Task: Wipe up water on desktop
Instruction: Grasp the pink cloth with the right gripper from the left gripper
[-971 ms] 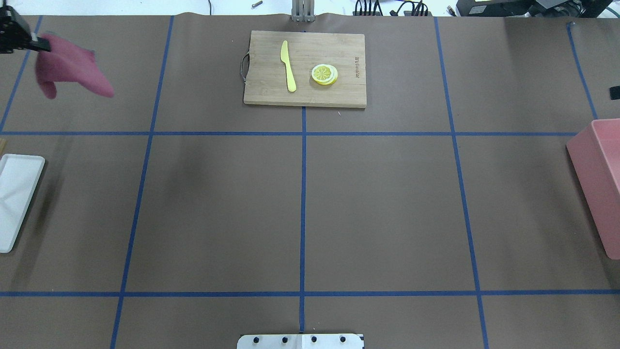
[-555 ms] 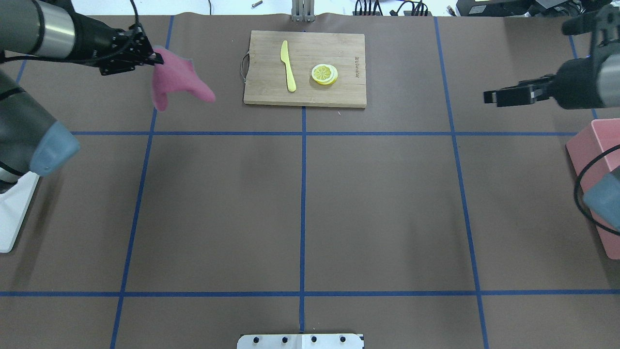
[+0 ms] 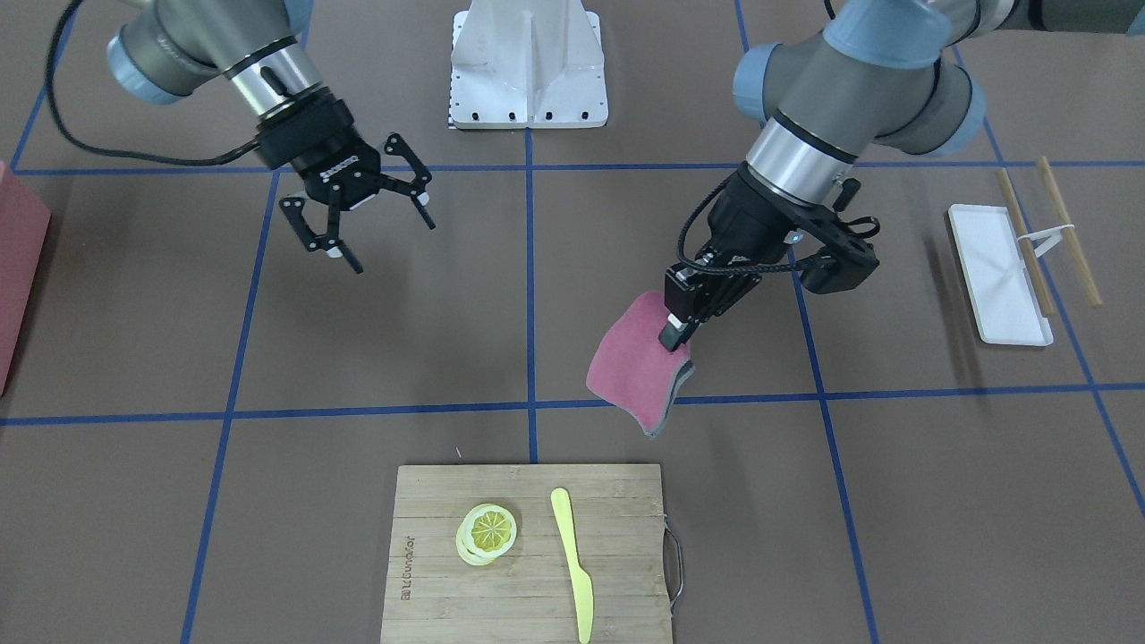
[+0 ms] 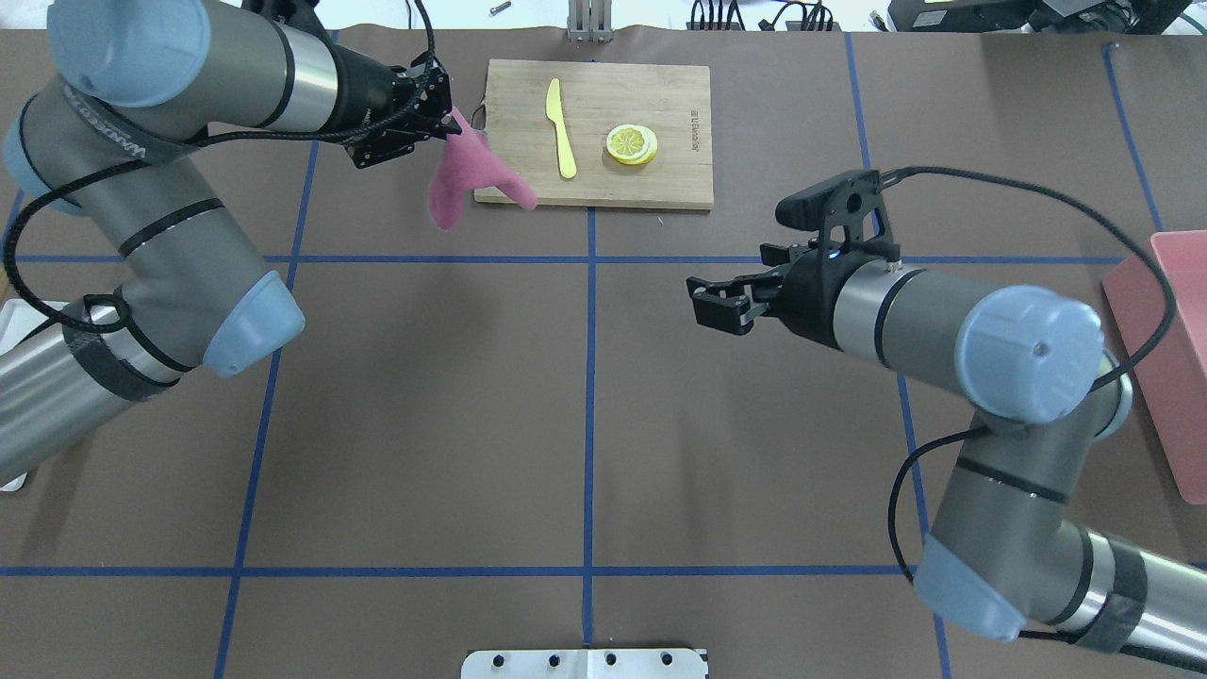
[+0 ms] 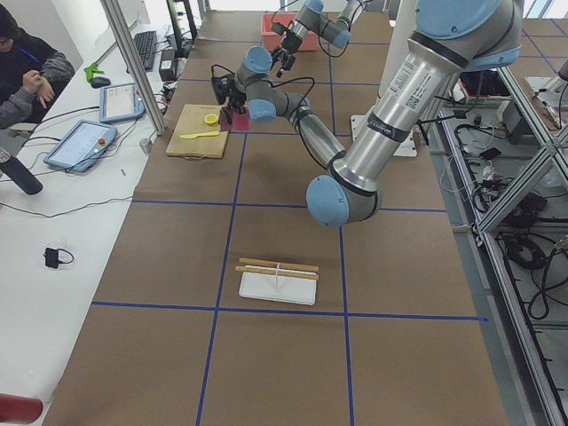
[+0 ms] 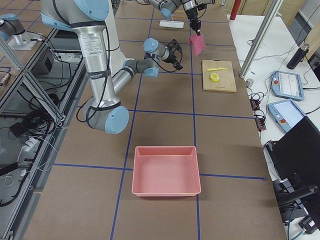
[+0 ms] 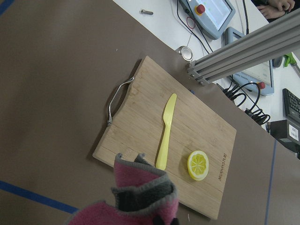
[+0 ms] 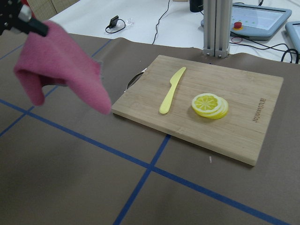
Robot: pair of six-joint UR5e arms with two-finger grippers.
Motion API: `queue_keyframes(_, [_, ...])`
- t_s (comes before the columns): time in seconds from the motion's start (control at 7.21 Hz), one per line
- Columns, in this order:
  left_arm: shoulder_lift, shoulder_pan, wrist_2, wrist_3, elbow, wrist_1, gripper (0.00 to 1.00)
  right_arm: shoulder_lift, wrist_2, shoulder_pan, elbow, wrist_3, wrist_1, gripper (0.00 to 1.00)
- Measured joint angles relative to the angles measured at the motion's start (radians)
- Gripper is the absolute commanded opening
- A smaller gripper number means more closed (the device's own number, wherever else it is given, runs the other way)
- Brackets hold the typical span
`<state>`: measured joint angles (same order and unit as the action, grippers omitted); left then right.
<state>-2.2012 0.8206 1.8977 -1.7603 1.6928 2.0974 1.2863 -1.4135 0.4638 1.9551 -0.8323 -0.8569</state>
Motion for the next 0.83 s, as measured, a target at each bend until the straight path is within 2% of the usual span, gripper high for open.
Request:
queue_keyframes(0.28, [-0.037, -0.022, -0.008, -0.064, 0.005, -0.031, 0.00, -0.081, 0.172, -0.115, -0.032, 0.031, -0.069, 0.99])
queue_keyframes(0.56, [-0.043, -0.046, 0.024, -0.080, 0.043, -0.060, 0.00, -0.152, 0.245, -0.145, -0.070, 0.053, -0.138, 0.99])
queue_keyframes(0.83, [-0.035, -0.073, 0.098, -0.082, 0.130, -0.127, 0.00, -0.167, 0.295, -0.150, -0.092, 0.057, -0.144, 0.99])
